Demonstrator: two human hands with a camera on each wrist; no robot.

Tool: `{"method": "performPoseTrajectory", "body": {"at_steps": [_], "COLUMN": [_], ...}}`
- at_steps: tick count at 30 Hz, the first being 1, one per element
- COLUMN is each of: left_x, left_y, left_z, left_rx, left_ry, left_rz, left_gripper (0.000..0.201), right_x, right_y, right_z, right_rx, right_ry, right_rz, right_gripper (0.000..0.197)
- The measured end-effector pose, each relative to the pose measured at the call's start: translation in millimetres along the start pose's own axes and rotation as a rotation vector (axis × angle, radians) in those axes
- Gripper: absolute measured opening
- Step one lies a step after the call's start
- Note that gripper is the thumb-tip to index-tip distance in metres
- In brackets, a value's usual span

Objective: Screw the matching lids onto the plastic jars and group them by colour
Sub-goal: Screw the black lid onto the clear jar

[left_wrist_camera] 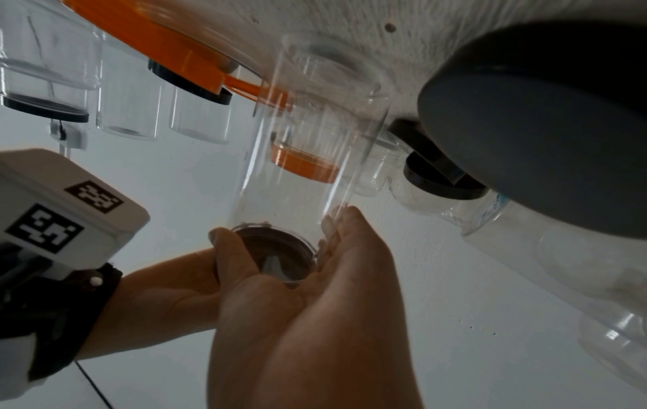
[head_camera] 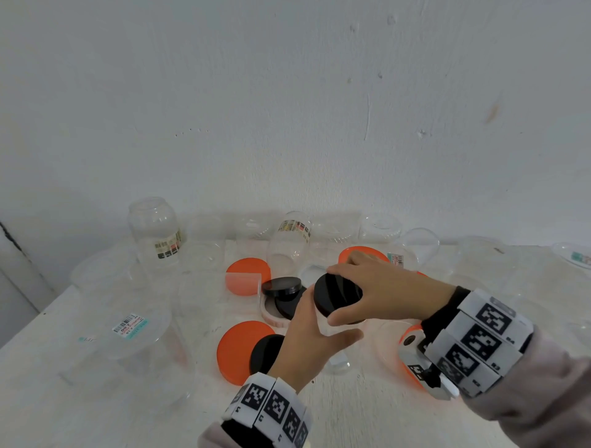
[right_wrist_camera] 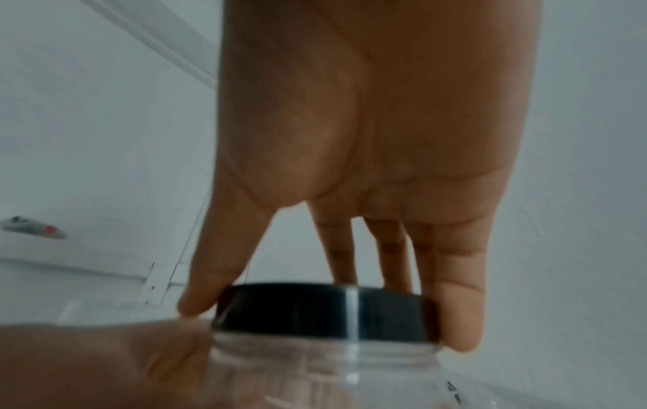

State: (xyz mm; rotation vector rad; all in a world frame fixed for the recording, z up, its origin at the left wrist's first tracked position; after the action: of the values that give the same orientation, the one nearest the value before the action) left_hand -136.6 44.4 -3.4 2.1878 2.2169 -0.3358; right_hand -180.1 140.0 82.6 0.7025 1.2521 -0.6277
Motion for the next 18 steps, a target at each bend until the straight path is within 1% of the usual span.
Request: {"method": "performPoseTrajectory", "body": {"at_steps": [2, 4, 6, 8, 10, 13, 15, 18], "left_x": [-0.4, -0.7, -0.5, -0.7, -0.9, -0.4, -0.6, -0.4], "left_y": [0.4, 1.0, 1.4, 1.5, 1.4, 1.7, 1.3, 1.1], "left_z": [-1.1, -2.2, -2.1, -1.7, -1.1, -1.6, -2.0, -2.3], "left_rx": [0.003, 0.006, 0.003, -0.001, -0.006, -0.002, 0.003, 0.005], "left_ry": [0.000, -0.001, -0.002, -0.004, -0.005, -0.002, 0.004, 0.011], "left_rz": [0.000, -0.001, 0.002, 0.001, -0.001, 0.001, 0.003, 0.005], "left_gripper": [0.077, 0.076, 0.077, 0.080, 0.082, 0.082, 0.079, 0.077], "right_x": [2.5, 4.7, 5.3, 4.3, 1.7, 0.5, 1.6, 4.3], "right_y": [-1.5, -3.0, -3.2, -1.9, -0.8, -0.6, -0.1, 0.2], "right_z": [0.0, -1.1, -2.4, -2.3, -0.6, 0.0, -0.3, -0.3], "right_rx": [0.044, 0.074, 0.059, 0.007, -0.035, -0.034, -0.009, 0.042], "right_ry": [0.061, 0.055, 0.011, -0.029, -0.046, -0.059, -0.020, 0.044], "right_rz": [-0.048, -0.041, 0.036, 0.124, 0.146, 0.098, 0.050, -0.032], "right_gripper": [0.079, 0.081, 0.081, 0.081, 0.081, 0.076, 0.073, 0.076]}}
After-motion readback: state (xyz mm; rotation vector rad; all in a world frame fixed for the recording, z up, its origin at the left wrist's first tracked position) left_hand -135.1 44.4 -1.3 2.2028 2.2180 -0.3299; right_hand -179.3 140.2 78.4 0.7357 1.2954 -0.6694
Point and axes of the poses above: each hand's wrist, its own y-axis away from the middle knuckle, its own x-axis out of the palm, z = x × y, the point moved 7 cm from there along -y, towards the middle knuckle, and after that the axes turned 4 degrees about y, right-handed, at the moved point
